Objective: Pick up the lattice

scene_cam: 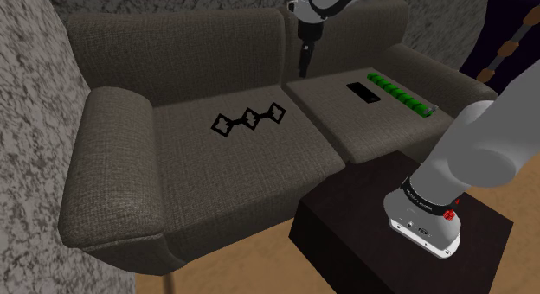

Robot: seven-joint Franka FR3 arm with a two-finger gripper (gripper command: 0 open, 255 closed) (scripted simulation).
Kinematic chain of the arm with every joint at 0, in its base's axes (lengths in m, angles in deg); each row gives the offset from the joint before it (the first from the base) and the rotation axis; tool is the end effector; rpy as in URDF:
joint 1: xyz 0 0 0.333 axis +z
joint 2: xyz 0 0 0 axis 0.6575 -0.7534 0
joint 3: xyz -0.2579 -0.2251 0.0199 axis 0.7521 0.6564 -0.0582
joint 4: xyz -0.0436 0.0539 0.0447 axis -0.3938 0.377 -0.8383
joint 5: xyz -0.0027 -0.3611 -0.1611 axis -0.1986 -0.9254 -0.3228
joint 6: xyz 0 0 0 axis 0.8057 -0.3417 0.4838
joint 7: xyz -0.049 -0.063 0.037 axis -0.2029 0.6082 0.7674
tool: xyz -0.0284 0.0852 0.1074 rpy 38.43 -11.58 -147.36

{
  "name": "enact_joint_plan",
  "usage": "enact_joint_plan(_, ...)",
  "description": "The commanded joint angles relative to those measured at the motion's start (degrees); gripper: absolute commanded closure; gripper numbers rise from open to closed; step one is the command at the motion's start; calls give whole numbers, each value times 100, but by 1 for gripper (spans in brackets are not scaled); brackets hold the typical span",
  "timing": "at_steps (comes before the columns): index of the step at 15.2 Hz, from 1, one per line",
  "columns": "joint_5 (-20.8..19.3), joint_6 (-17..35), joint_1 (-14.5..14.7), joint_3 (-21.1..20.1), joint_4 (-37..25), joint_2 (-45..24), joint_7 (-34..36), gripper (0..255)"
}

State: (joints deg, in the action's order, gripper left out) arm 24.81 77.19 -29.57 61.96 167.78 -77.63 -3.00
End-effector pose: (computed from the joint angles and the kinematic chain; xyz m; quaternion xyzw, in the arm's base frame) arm 0.4982 0.0473 0.4481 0.9512 0.3050 -0.0035 0.0465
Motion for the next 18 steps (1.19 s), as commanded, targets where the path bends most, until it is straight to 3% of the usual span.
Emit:
enact_joint_plan(1, 12, 235, 79, -38, -163, -411, -247, 0)
enact_joint_plan(18, -261, 1211, 588, -648, -2140, -3494, -1959, 0)
